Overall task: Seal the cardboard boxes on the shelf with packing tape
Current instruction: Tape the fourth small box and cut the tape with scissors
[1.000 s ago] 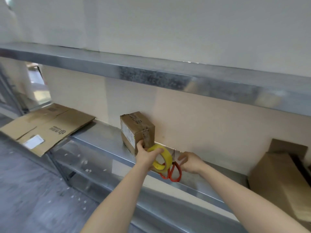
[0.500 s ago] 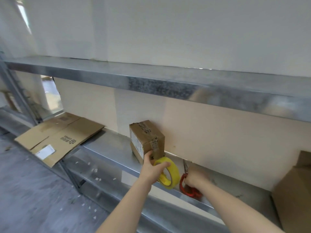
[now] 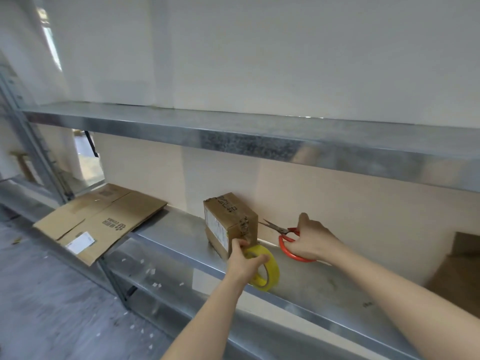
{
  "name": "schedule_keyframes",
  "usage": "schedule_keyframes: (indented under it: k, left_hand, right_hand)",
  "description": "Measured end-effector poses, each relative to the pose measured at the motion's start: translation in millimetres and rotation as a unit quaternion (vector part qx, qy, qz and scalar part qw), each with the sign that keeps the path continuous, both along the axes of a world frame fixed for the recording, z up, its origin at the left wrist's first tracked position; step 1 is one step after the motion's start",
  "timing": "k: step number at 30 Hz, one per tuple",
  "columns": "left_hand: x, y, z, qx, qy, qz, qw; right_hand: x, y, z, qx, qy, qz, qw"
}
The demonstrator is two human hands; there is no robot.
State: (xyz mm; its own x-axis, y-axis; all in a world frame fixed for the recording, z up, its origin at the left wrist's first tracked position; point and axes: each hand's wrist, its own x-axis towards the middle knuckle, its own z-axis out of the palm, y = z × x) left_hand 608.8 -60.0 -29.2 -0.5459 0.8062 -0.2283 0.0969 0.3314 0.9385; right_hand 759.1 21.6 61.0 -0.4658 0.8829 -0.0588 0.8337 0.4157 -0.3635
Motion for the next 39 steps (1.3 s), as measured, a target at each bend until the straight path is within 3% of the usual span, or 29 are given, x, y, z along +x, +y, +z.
schedule_keyframes:
  k: [4, 14, 25, 34, 39]
  left_hand:
    - [5.9, 2.9, -3.7, 0.022, -0.008, -0.009, 1.000]
    - [6.4, 3.5, -9.7, 0.055, 0.010, -0.053, 0.997]
    - [5.7, 5.7, -15.6, 0.092, -0.045, -0.075, 0.992]
    - [8.4, 3.8, -15.9, 0.090, -0.057, -0.086, 0.991]
    - [11.8, 3.8, -8.5, 0.092, -0.012, -0.116, 0.989]
  right_hand:
    - [-7.2, -7.4, 3.9, 0.002, -0.059, 0.026, 0.998]
    - [-42.4, -9.4, 13.5, -0.111, -0.189, 0.015, 0.976]
    - [-56.4, 1.3, 28.5, -0.114, -0.234, 0.015, 0.965]
    - [-58.2, 3.4, 27.7, 0.003, -0.251, 0.050, 0.967]
    - [-63.4, 10.1, 27.2, 0.100, -0.259, 0.023, 0.960]
